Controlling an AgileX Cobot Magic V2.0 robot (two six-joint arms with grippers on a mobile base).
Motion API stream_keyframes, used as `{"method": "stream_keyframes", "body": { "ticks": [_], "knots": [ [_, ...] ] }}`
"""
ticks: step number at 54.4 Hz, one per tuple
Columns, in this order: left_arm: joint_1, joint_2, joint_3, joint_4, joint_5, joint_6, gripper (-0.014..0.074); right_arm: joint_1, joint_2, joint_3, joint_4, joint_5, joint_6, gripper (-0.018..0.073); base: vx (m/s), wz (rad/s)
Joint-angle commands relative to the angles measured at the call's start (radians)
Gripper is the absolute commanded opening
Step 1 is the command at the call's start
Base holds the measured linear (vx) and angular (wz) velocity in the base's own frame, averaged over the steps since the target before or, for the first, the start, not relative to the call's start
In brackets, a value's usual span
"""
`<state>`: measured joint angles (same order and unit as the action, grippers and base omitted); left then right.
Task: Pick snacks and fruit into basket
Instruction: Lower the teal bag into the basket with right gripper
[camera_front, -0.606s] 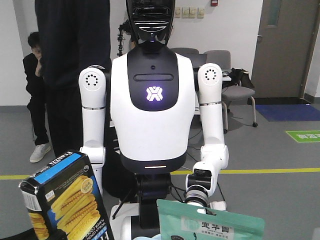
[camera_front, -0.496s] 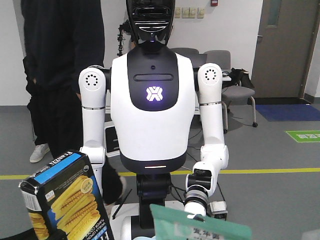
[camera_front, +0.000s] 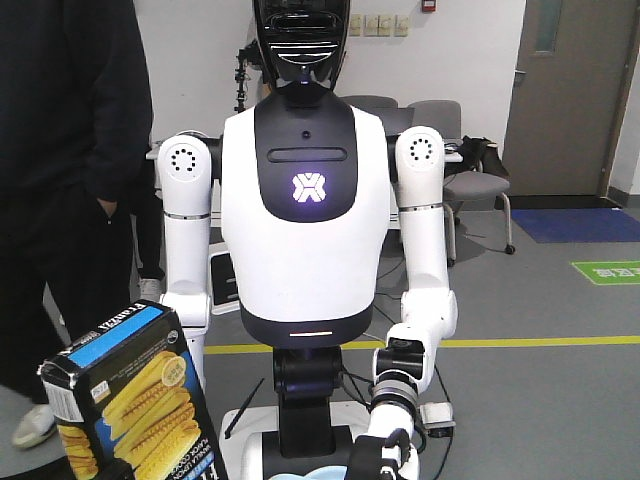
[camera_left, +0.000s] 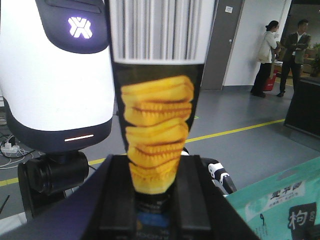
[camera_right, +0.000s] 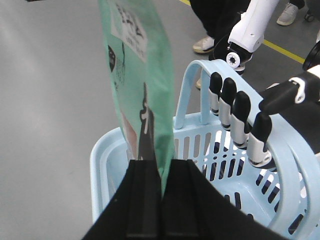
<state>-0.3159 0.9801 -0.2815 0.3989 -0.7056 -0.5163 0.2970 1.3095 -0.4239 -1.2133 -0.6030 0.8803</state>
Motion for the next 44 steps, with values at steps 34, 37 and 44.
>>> {"method": "stream_keyframes", "body": {
  "ticks": [34, 37, 44],
  "knots": [
    [-0.003, -0.017, -0.024, -0.025, -0.097, 0.001, 0.0, 0.001, 0.177, -0.029, 0.183, -0.11, -0.211, -0.0001, 0.0, 0.0],
    [-0.003, -0.017, -0.024, -0.025, -0.097, 0.001, 0.0, 0.001, 0.177, -0.029, 0.203, -0.11, -0.241, 0.0007, 0.0, 0.0],
    [-0.003, -0.017, -0.024, -0.025, -0.097, 0.001, 0.0, 0.001, 0.177, -0.029, 0.233, -0.11, -0.29, 0.0053, 0.0, 0.0]
  ]
}}
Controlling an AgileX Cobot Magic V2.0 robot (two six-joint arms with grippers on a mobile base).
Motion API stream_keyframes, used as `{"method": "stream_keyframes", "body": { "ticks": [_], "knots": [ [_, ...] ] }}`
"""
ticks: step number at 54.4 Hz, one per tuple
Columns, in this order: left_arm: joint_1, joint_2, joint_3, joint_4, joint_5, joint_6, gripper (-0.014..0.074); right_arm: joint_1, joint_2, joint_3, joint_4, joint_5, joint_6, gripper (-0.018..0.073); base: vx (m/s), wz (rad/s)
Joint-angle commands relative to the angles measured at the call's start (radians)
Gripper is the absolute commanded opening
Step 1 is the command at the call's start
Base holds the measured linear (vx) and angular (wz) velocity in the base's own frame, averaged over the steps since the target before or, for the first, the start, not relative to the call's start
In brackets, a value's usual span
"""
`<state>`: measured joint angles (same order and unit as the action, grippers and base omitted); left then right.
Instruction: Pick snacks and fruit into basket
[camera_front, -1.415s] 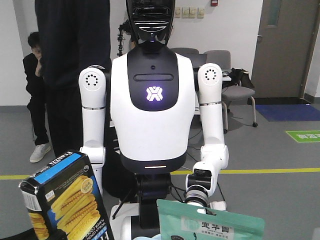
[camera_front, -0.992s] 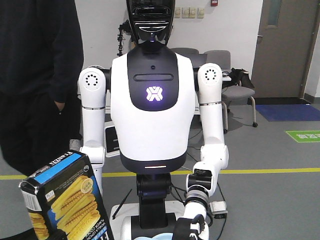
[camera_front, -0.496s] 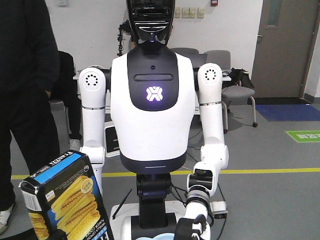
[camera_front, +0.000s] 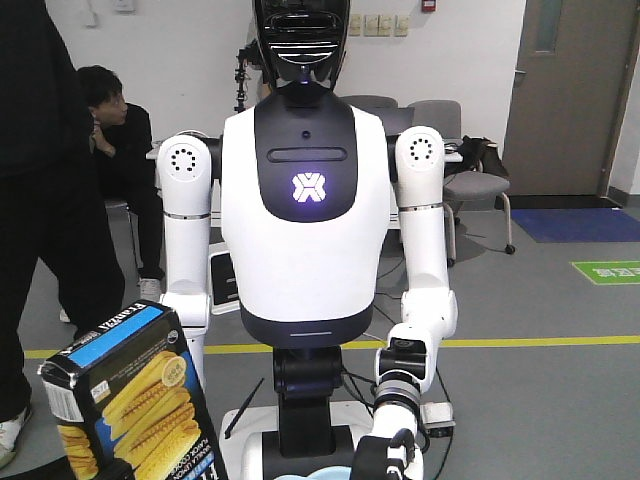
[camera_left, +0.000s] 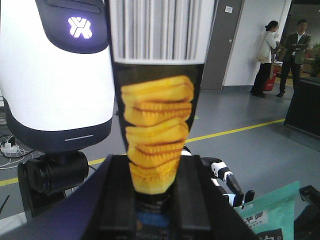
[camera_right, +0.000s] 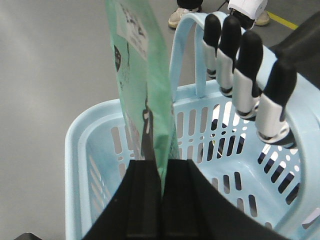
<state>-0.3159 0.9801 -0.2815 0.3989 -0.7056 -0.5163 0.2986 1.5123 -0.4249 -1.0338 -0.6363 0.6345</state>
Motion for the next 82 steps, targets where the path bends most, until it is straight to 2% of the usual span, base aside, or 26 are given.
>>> {"method": "stream_keyframes", "body": {
  "ticks": [1, 7, 25, 30, 35, 45, 53, 59, 67, 74, 82],
  "knots": [
    [-0.003, -0.017, -0.024, -0.025, -0.097, 0.001, 0.0, -0.001, -0.026, -0.028, 0.056, -0.077, -0.048, 0.0062, 0.0, 0.0],
    [-0.003, -0.017, -0.024, -0.025, -0.097, 0.001, 0.0, -0.001, -0.026, -0.028, 0.069, -0.077, -0.065, 0.0141, 0.0, 0.0],
    [-0.003, -0.017, -0.024, -0.025, -0.097, 0.001, 0.0, -0.002, -0.026, -0.028, 0.133, -0.081, -0.078, 0.0521, 0.0, 0.0],
    [-0.003, -0.017, -0.024, -0.025, -0.097, 0.001, 0.0, -0.002, -0.026, -0.028, 0.15, -0.09, -0.078, 0.0573, 0.0, 0.0],
    [-0.003, -0.017, -0.024, -0.025, -0.097, -0.003, 0.0, -0.002, -0.026, -0.028, 0.151, -0.116, -0.078, 0.0578, 0.0, 0.0],
    [-0.003, -0.017, -0.024, -0.024, -0.097, -0.033, 0.0, -0.002, -0.032, -0.028, 0.145, -0.175, -0.052, 0.0543, 0.0, 0.0],
    [-0.003, -0.017, -0.024, 0.018, -0.097, -0.115, 0.0, -0.002, -0.041, -0.028, 0.125, -0.209, 0.021, 0.0444, 0.0, 0.0],
    [-0.003, -0.017, -0.024, 0.09, -0.097, -0.224, 0.0, -0.002, -0.062, -0.028, 0.077, -0.251, 0.068, 0.0285, 0.0, 0.0],
    [-0.003, -0.017, -0.024, 0.216, -0.097, -0.372, 0.0, -0.005, -0.113, -0.028, 0.039, -0.274, 0.092, -0.0016, 0.0, 0.0],
    [-0.003, -0.017, -0.024, 0.336, -0.097, -0.462, 0.0, -0.005, -0.177, -0.028, 0.07, -0.265, 0.088, -0.0014, 0.0, 0.0],
    [-0.003, -0.009, -0.024, 0.441, -0.097, -0.482, 0.0, -0.005, -0.262, -0.028, 0.144, -0.233, 0.086, -0.0011, 0.0, 0.0]
  ]
}}
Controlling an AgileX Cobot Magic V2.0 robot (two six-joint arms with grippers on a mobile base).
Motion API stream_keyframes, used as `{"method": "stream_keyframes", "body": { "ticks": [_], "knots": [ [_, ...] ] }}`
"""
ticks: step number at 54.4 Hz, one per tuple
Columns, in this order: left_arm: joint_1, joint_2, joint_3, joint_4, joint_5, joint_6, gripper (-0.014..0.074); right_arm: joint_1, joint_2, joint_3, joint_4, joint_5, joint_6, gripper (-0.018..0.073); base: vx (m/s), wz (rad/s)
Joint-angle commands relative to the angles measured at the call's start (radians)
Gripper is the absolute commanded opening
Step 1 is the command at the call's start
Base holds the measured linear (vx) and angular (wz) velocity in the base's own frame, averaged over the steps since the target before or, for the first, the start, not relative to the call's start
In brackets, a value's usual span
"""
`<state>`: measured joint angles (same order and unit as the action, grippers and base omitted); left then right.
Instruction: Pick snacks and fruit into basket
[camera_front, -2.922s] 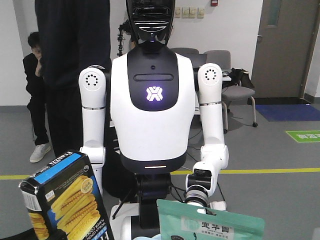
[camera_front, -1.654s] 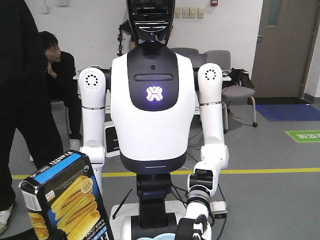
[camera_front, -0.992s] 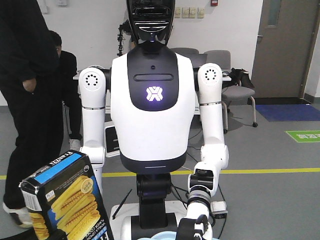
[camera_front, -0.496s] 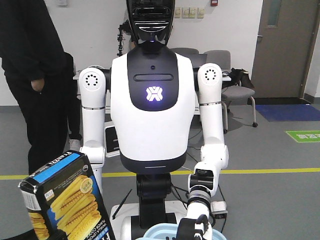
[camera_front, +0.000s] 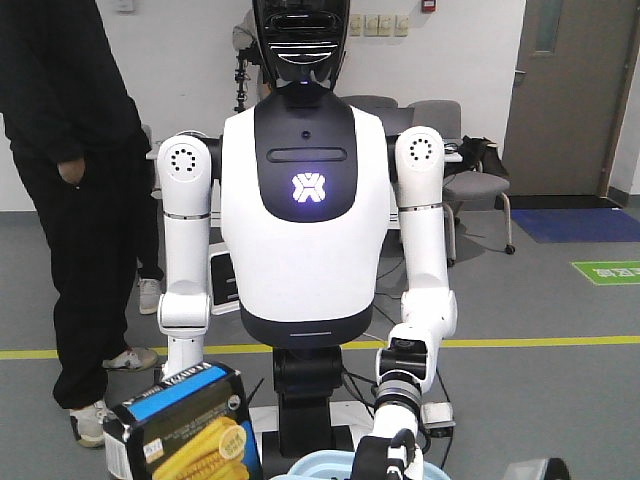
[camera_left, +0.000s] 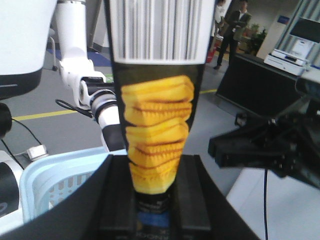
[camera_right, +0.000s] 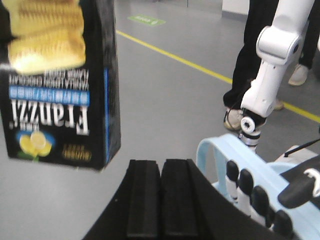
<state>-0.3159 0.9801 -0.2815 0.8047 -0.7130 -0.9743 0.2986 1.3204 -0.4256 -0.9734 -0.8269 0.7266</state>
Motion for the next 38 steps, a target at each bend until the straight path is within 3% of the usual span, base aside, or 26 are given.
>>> {"method": "stream_keyframes", "body": {
  "ticks": [1, 9, 18, 38],
  "knots": [
    [-0.003, -0.005, -0.024, 0.046, -0.09, -0.024, 0.0, -0.005, -0.079, -0.028, 0.093, -0.037, -0.006, -0.0011, 0.0, 0.0],
    [-0.003, 0.047, -0.024, 0.149, -0.09, -0.021, 0.0, -0.005, -0.151, -0.028, 0.17, 0.023, -0.01, -0.0011, 0.0, 0.0],
    [-0.003, 0.118, -0.027, 0.237, -0.094, 0.0, 0.0, -0.005, -0.212, -0.028, 0.177, 0.092, -0.011, -0.0011, 0.0, 0.0],
    [-0.003, 0.157, -0.027, 0.247, -0.096, 0.375, 0.0, -0.005, -0.258, -0.028, 0.168, 0.23, -0.009, -0.0011, 0.0, 0.0]
  ]
}}
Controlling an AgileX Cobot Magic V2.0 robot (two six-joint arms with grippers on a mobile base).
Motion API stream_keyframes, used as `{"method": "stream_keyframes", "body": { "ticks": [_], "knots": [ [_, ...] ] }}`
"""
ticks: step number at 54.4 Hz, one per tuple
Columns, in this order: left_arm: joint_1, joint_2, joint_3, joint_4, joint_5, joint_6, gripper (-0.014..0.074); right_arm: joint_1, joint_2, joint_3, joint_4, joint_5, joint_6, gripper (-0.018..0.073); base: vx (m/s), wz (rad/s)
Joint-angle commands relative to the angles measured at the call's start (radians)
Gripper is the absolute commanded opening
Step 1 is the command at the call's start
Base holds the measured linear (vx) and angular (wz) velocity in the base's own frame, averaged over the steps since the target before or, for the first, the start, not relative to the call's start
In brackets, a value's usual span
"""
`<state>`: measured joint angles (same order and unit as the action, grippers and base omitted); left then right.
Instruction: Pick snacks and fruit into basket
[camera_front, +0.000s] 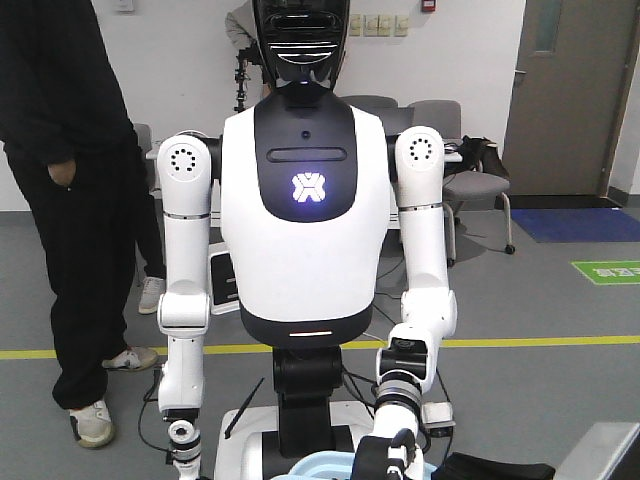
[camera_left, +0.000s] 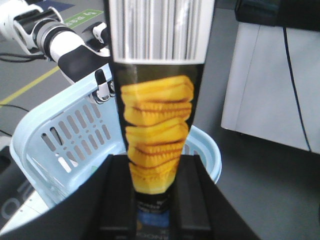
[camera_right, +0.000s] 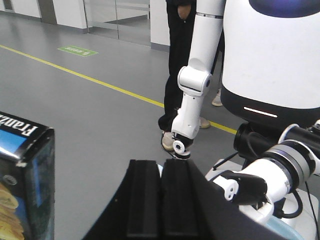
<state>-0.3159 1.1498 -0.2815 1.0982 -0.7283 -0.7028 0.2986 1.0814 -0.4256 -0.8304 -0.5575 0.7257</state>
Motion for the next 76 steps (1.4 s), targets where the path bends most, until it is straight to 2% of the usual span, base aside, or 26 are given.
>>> {"method": "stream_keyframes", "body": {
  "ticks": [1, 10, 24, 31, 36, 40, 50, 64, 76],
  "knots": [
    [-0.003, -0.011, -0.027, -0.046, -0.081, 0.115, 0.0, -0.005, -0.019, -0.028, 0.025, -0.039, -0.008, -0.0011, 0.0, 0.0],
    [-0.003, -0.007, -0.027, -0.053, -0.079, 0.229, 0.0, -0.005, -0.019, -0.028, 0.026, -0.04, -0.007, -0.0011, 0.0, 0.0],
    [-0.003, -0.007, -0.028, -0.061, -0.077, 0.324, 0.0, -0.005, -0.019, -0.028, 0.026, -0.024, -0.004, -0.0009, 0.0, 0.0],
    [-0.003, -0.007, -0.028, -0.15, -0.076, 0.378, 0.0, -0.005, -0.019, -0.028, 0.027, 0.013, 0.001, -0.0009, 0.0, 0.0],
    [-0.003, -0.007, -0.028, -0.216, -0.076, 0.453, 0.0, -0.005, -0.019, -0.028, 0.027, 0.031, 0.001, -0.0009, 0.0, 0.0],
    [-0.003, -0.007, -0.028, -0.221, -0.073, 0.496, 0.0, -0.005, -0.019, -0.028, 0.027, 0.031, 0.001, -0.0009, 0.0, 0.0],
    [-0.003, -0.007, -0.029, -0.221, -0.057, 0.544, 0.0, -0.005, -0.019, -0.028, 0.027, 0.045, 0.001, -0.0009, 0.0, 0.0],
    [-0.003, 0.001, -0.132, -0.187, 0.0, 0.553, 0.0, -0.005, -0.019, -0.028, 0.027, 0.05, 0.0, -0.0009, 0.0, 0.0],
    [-0.008, 0.056, -0.155, 0.015, 0.008, 0.518, 0.0, -0.005, -0.019, -0.028, 0.027, 0.053, -0.004, -0.0009, 0.0, 0.0]
  ]
}}
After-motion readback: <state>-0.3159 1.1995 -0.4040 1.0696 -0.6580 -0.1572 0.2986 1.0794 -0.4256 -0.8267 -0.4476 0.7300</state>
